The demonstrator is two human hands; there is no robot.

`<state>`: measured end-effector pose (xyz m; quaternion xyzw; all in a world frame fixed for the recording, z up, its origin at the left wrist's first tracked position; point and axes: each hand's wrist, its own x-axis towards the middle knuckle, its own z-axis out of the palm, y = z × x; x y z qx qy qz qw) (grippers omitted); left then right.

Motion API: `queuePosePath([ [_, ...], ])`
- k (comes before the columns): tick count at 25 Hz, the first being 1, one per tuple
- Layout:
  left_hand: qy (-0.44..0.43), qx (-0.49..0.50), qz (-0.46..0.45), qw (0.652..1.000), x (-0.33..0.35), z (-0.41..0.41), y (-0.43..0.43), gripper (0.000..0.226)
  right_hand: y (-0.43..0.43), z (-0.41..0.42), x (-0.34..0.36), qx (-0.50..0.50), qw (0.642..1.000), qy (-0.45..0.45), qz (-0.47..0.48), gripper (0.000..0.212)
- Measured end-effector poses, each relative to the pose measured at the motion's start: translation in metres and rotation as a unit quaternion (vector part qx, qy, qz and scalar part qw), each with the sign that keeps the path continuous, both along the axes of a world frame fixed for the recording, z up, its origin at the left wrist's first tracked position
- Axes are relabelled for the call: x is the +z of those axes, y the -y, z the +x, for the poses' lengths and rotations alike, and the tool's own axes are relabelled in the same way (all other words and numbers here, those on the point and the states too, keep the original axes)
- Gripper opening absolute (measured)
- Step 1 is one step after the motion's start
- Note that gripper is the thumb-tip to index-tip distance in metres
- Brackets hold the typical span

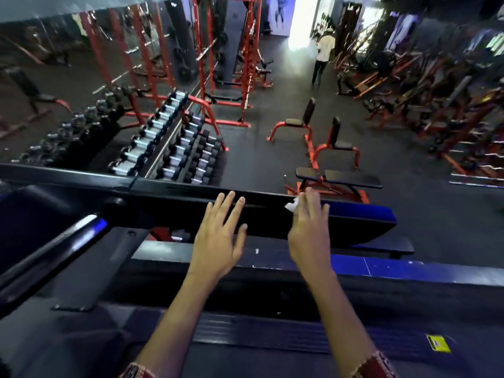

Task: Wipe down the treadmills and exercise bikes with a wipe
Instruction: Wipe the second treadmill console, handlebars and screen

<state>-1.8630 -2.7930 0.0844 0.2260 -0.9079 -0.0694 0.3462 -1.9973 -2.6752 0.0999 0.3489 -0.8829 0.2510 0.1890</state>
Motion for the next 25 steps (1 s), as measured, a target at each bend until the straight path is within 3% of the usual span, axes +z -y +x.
queuePosePath([
  [3,0.057,0.007,0.047,0.997,0.014,0.003,-0.006,0.052,0.027,0.026,0.018,0.123,0.987,0.055,0.081,0.061],
  [5,0.080,0.015,0.065,0.995,0.026,0.003,-0.007,0.052,0.036,0.035,0.026,0.214,0.967,0.016,0.138,0.068],
  [7,0.092,0.033,0.081,0.992,0.032,0.003,-0.006,0.051,0.027,0.022,0.027,0.216,0.960,-0.020,0.179,0.073],
  [12,0.123,0.068,0.110,0.984,0.034,0.014,-0.003,0.051,0.008,0.003,0.020,0.207,0.969,0.004,0.137,0.052],
  [21,0.154,0.184,0.144,0.960,0.040,0.058,0.026,0.055,0.083,0.042,0.032,0.383,0.910,-0.002,0.160,0.071],
  [25,0.152,0.225,0.160,0.949,0.042,0.083,0.047,0.057,0.127,0.063,0.036,0.444,0.881,-0.012,0.166,0.066],
])
